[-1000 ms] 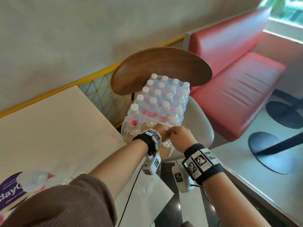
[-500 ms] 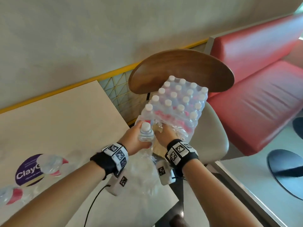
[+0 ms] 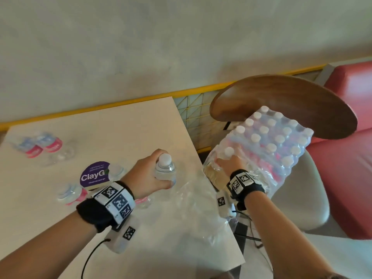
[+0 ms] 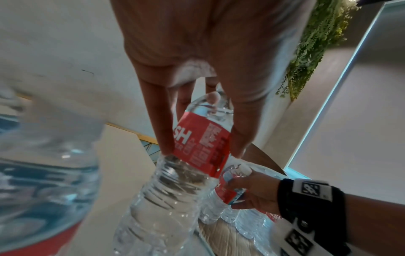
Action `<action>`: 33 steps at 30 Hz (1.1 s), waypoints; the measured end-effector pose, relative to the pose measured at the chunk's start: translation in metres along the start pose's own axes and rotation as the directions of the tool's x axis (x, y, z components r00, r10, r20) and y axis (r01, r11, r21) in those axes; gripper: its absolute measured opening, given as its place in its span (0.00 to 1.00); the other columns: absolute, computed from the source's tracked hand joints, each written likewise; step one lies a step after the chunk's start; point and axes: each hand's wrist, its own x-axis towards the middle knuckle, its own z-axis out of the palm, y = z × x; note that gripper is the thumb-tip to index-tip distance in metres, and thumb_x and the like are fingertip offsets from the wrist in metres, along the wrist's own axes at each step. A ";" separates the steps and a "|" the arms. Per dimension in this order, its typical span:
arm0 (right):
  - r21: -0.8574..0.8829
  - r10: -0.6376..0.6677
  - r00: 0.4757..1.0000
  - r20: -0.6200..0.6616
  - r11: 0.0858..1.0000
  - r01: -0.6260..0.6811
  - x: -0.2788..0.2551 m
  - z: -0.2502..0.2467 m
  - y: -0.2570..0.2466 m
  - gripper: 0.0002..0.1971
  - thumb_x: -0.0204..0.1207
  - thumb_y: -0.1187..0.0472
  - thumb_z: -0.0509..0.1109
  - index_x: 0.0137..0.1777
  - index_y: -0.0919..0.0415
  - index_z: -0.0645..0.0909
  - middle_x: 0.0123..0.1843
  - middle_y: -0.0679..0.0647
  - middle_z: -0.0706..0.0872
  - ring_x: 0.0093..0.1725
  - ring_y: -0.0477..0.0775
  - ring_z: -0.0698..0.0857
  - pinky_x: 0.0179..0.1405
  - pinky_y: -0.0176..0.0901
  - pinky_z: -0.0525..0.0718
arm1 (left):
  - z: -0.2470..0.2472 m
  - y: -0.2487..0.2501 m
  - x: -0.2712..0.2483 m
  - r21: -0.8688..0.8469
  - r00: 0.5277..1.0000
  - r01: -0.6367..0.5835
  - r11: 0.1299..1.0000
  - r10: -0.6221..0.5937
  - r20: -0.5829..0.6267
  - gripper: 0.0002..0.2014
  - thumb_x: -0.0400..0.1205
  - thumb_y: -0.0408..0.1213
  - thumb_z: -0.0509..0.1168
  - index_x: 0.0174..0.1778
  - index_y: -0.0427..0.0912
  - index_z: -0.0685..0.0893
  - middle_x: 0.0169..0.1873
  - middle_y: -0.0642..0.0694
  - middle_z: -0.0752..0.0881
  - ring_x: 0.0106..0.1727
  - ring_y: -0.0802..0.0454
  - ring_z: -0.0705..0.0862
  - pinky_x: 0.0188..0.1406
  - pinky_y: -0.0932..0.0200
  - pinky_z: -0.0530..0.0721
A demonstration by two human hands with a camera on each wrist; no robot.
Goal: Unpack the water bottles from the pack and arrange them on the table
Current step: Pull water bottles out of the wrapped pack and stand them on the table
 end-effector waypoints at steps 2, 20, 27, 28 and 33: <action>-0.051 -0.058 0.997 -0.047 0.997 0.055 -0.008 0.008 0.004 0.13 0.72 0.54 0.73 0.52 0.54 0.74 0.47 0.51 0.77 0.56 0.59 0.82 0.54 0.48 0.79 | -0.003 -0.004 -0.005 0.007 1.000 -0.001 1.000 0.001 0.001 0.26 0.65 0.41 0.80 0.53 0.56 0.73 0.43 0.55 0.84 0.43 0.56 0.83 0.40 0.68 0.78; -0.163 -0.433 0.770 0.469 0.814 0.557 -0.159 0.115 -0.029 0.24 0.64 0.51 0.77 0.59 0.42 0.72 0.46 0.46 0.83 0.44 0.50 0.82 0.41 0.37 0.80 | -0.134 -0.038 -0.093 -0.310 0.771 -0.209 0.928 -0.039 -0.635 0.28 0.65 0.34 0.81 0.56 0.45 0.74 0.45 0.60 0.83 0.47 0.65 0.86 0.50 0.64 0.86; -0.126 -0.439 0.717 0.542 0.801 0.586 -0.179 0.154 -0.035 0.26 0.63 0.52 0.78 0.59 0.43 0.72 0.47 0.47 0.82 0.45 0.52 0.82 0.43 0.39 0.80 | -0.153 -0.092 -0.151 -0.295 0.553 -0.092 0.951 -0.198 -0.809 0.31 0.64 0.38 0.80 0.61 0.47 0.75 0.47 0.64 0.82 0.49 0.69 0.83 0.49 0.76 0.80; -0.126 -0.438 0.714 0.546 0.800 0.587 -0.181 0.159 -0.035 0.26 0.64 0.52 0.79 0.60 0.43 0.72 0.47 0.47 0.81 0.46 0.52 0.82 0.44 0.39 0.79 | -0.154 -0.100 -0.159 -0.328 0.502 -0.097 0.939 -0.239 -0.831 0.29 0.67 0.36 0.79 0.61 0.48 0.75 0.48 0.63 0.82 0.49 0.70 0.83 0.49 0.76 0.81; -0.109 -0.471 0.691 0.548 0.780 0.617 -0.186 0.179 -0.040 0.27 0.67 0.54 0.78 0.64 0.48 0.71 0.50 0.46 0.78 0.50 0.51 0.78 0.48 0.38 0.74 | -0.145 -0.146 -0.188 -0.385 0.480 0.046 0.922 -0.359 -0.801 0.25 0.70 0.35 0.77 0.55 0.61 0.72 0.49 0.58 0.83 0.51 0.56 0.84 0.55 0.58 0.84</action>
